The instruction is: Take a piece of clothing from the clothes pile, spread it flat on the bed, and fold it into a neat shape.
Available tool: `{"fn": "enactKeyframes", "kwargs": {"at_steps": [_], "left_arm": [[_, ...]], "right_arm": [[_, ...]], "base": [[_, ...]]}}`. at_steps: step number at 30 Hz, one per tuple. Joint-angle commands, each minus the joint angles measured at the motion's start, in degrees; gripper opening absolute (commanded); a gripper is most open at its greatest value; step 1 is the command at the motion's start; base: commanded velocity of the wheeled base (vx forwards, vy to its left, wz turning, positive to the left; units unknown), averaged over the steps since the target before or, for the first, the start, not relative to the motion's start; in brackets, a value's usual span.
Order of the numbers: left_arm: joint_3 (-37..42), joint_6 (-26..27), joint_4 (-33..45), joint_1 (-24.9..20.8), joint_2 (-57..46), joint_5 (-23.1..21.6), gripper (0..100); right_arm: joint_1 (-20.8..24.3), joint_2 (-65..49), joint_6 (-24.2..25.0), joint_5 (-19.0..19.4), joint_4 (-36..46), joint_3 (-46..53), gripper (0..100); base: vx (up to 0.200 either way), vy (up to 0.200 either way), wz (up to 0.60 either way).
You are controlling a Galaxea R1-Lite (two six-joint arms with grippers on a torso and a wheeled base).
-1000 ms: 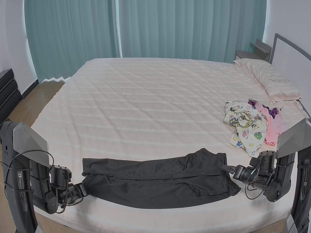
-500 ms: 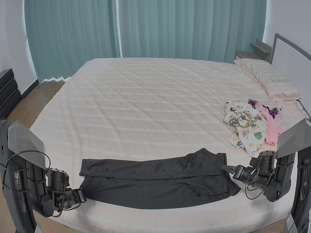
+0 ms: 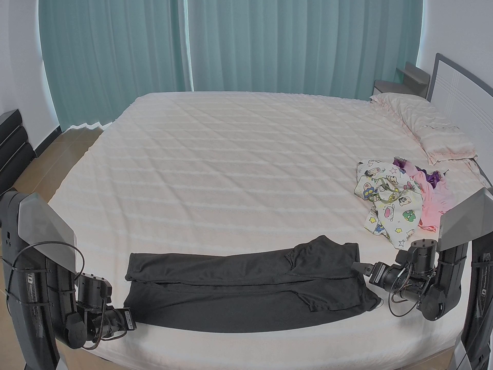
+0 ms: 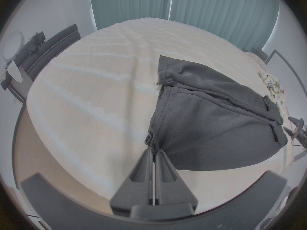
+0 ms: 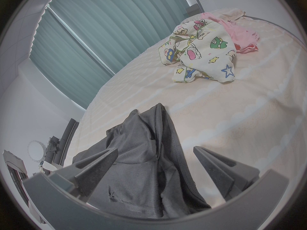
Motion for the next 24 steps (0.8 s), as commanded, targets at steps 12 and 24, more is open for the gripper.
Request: {"fn": "enactKeyframes", "kwargs": {"at_steps": [12, 24], "left_arm": [[0.86, 0.93, -0.15, -1.16, 1.89, 1.9, 0], [-2.39, -2.41, -0.67, 3.67, -4.87, -2.67, 100]], "right_arm": [[0.06, -0.08, -0.01, 0.02, -0.76, 0.0, 100], [3.14, -4.39, 3.59, -1.04, -0.58, -3.25, 100]], "base": [[0.0, 0.0, 0.0], [0.0, 0.0, 0.0]]}}
